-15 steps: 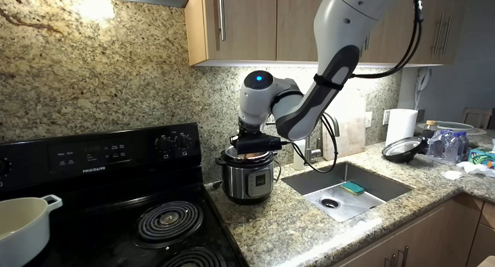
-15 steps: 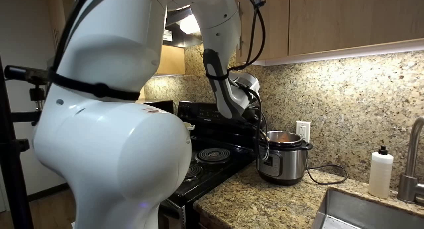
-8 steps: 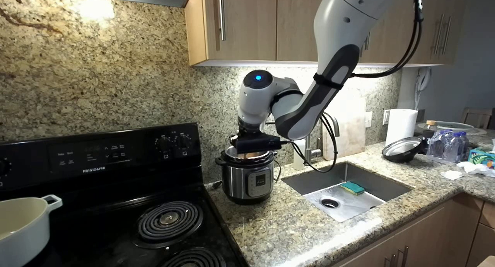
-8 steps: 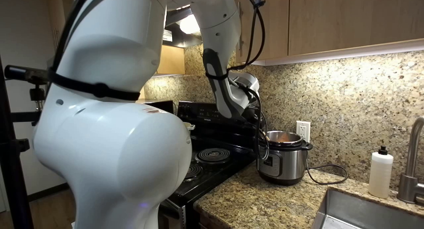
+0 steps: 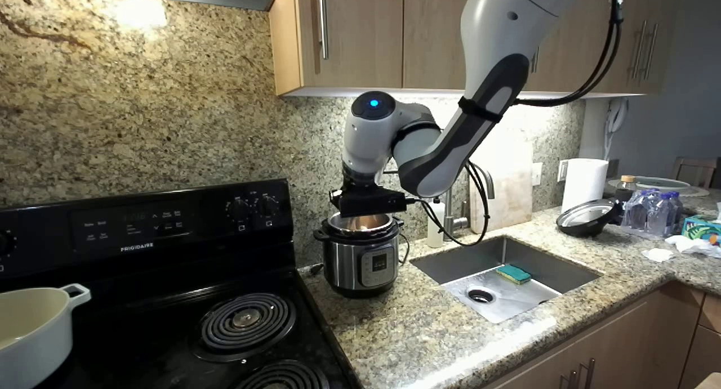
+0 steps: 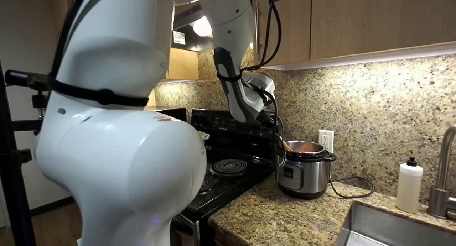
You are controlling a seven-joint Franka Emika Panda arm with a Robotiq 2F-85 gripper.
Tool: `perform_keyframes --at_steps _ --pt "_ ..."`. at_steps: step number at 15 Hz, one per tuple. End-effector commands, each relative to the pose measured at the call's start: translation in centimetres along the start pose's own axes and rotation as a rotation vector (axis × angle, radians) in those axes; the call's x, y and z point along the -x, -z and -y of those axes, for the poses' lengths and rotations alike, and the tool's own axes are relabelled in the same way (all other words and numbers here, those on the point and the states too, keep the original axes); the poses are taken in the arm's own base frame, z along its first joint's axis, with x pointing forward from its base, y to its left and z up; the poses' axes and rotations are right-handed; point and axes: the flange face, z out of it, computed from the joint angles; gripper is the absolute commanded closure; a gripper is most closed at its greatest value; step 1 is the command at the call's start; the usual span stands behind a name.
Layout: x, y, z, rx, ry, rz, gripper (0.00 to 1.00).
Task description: Remove the cooking stick from the rice cooker and put it on the counter
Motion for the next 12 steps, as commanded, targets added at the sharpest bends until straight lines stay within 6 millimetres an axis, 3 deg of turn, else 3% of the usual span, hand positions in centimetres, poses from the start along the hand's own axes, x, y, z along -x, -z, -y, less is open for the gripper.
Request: perform_keyframes --at_steps 1,6,10,12 --pt "0.2 3.0 -0.8 0.012 0.035 -0.02 0.93" --pt "-0.2 6.5 -1.8 0.001 0.066 -0.063 0.93" --pt "-1.8 10.1 -3.6 0.004 0.072 -0.159 0.93" --pt "-1.5 11.8 -4.6 -0.013 0.056 -0.157 0.93"
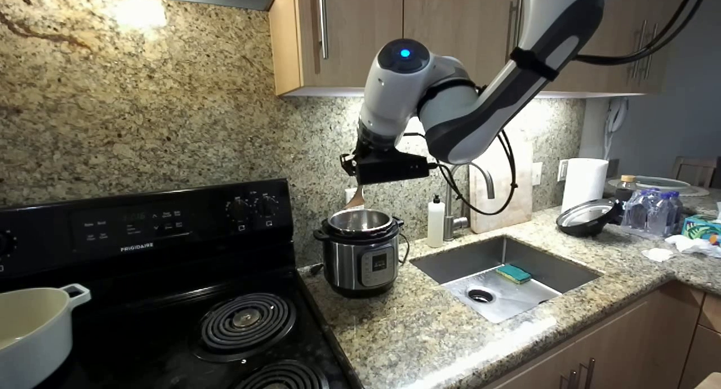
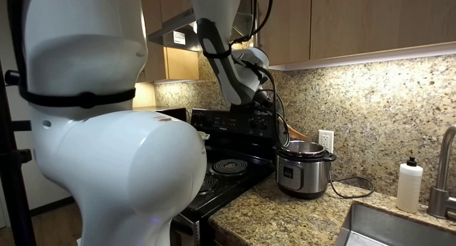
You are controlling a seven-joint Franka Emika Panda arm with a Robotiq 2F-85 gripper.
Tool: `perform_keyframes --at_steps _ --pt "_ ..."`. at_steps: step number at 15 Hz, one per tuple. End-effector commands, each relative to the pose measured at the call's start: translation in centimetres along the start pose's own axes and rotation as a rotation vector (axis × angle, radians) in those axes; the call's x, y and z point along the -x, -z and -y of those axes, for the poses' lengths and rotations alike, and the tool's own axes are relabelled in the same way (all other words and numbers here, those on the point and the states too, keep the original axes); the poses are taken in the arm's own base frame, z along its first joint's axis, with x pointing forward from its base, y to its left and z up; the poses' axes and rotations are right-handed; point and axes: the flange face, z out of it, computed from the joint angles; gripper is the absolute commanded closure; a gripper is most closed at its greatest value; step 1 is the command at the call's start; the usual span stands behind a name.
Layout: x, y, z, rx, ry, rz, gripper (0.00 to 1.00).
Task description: Remove the cooking stick from the rice cooker and put it on the counter
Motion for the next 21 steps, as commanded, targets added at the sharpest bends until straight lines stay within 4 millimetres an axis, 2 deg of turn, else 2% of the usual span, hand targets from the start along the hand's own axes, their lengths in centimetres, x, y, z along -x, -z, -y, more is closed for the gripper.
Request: perform_keyframes --at_steps 1,2,5,8,12,15,16,18,21 --pt "0.9 3.7 -2.2 -0.013 0.002 -0.01 0.93" --pt "1.4 4.3 -2.5 -0.027 -0.005 0.002 0.93" --pt "5.1 6.0 -3.4 -0.083 -0.012 0.082 0.93" --pt "7.6 7.9 -4.8 -0.075 -0.004 0.11 0.93" --pt "8.6 11.1 -6.9 -0.043 -0.011 0.057 0.93" --pt "8.7 12.5 -8.3 0.012 -0.026 0.021 0.93" --pt "7.4 12.0 -8.0 0.028 -0.033 0.021 0.93" --pt "7.4 11.8 -8.7 0.056 -0.043 0.041 0.93" --pt "9.0 9.4 -8.7 0.051 -0.032 0.147 0.93"
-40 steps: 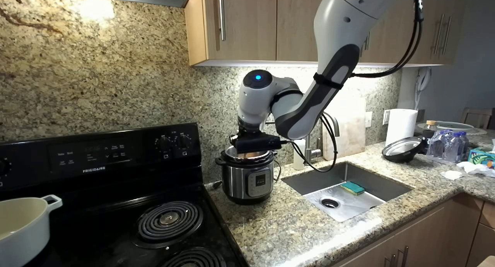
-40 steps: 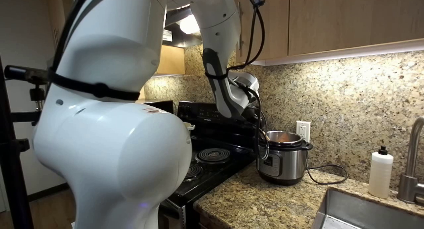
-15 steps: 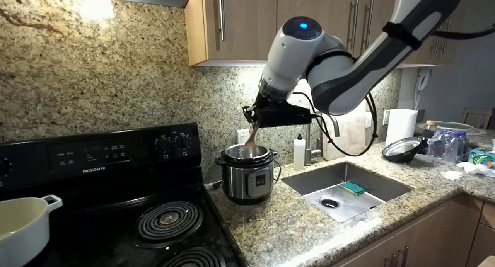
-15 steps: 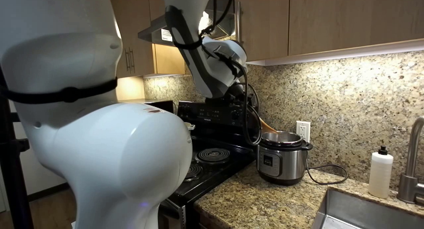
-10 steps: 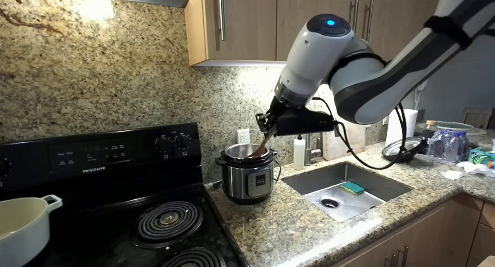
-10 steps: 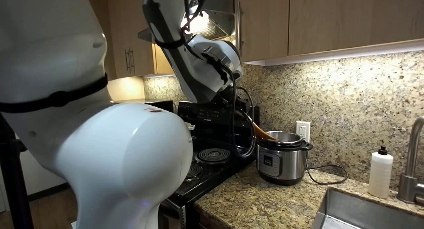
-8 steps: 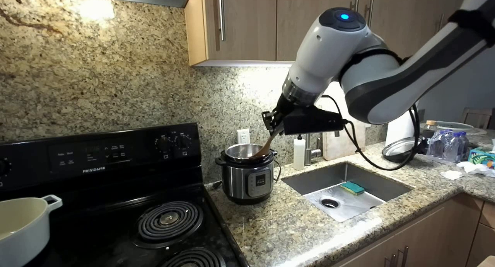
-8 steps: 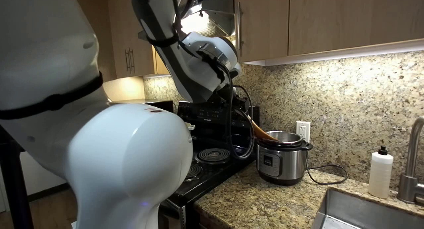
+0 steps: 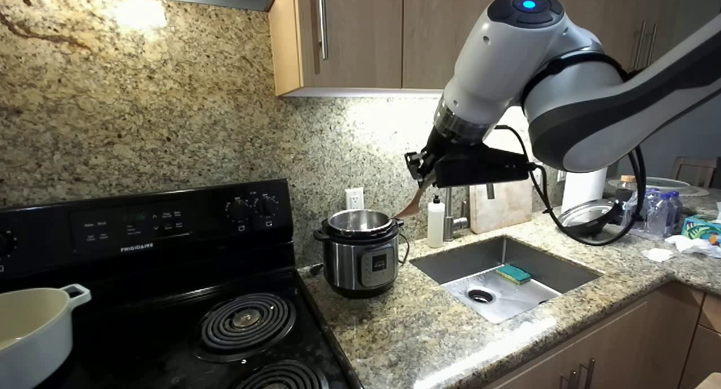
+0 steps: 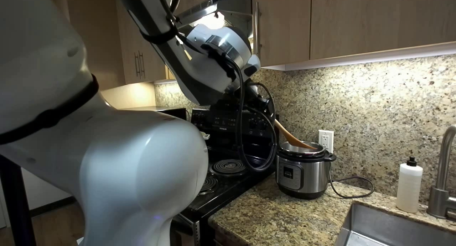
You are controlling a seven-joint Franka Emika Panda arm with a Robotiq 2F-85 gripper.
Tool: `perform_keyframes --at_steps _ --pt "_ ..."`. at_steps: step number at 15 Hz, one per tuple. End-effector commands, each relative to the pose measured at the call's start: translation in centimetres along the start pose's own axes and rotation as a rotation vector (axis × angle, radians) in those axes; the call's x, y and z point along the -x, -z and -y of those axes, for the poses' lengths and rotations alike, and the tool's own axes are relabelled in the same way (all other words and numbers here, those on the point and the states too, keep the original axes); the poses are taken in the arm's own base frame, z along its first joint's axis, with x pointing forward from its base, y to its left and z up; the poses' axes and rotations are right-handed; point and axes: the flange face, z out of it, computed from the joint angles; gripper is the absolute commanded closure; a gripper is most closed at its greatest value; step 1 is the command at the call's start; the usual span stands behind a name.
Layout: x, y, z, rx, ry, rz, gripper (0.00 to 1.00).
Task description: Remove the cooking stick from the rice cooker and put it on the counter
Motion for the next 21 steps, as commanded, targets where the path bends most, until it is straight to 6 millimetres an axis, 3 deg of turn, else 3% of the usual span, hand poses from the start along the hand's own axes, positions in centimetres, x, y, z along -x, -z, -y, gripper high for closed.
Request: perform_keyframes --at_steps 1,6,11,16,21 --pt "1.7 -2.4 0.3 0.002 0.043 0.123 0.93" --pt "5.5 -5.5 1.6 0.058 0.044 0.258 0.93" --pt "8.4 -8.4 1.3 0.207 0.002 0.336 0.93" --pt "9.6 -10.5 2.6 0.34 -0.17 0.258 0.93" --pt "10.3 -12.4 4.5 0.489 -0.274 0.056 0.93"
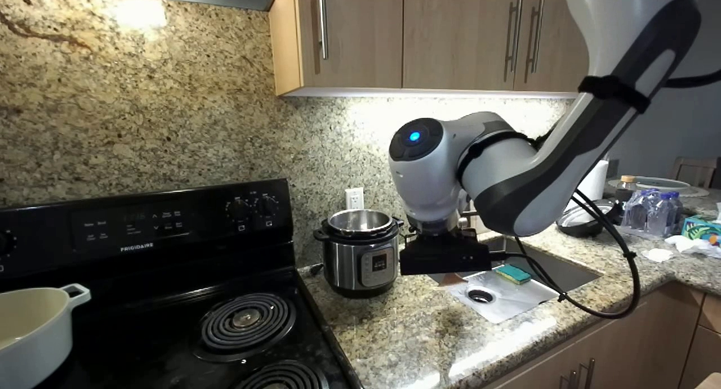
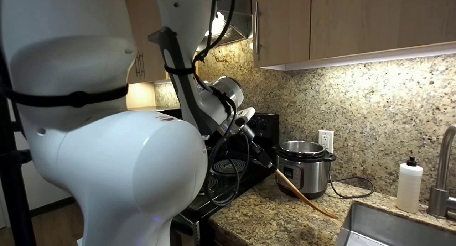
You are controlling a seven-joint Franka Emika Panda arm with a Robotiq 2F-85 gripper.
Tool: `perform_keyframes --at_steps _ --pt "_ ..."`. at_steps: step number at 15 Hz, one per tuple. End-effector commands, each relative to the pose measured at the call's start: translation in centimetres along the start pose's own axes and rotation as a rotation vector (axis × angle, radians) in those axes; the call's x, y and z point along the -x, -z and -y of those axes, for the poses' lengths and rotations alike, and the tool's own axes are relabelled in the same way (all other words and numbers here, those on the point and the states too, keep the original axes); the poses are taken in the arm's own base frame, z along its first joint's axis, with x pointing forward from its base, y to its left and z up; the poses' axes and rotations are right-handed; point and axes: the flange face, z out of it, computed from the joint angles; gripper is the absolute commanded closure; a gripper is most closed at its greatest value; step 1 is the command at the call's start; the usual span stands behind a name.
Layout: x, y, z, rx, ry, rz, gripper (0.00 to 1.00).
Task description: Remove the cooking stick from the rice cooker and put it on the counter
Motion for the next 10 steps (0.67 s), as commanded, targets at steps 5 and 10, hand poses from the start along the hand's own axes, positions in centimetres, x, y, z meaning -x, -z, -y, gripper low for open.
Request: perform_keyframes --at_steps 5,10 --pt "3.6 -3.5 4.6 0.053 -0.144 -0.03 0.93" --pt "3.0 -4.8 8.1 -0.008 -0.197 -0.008 0.93"
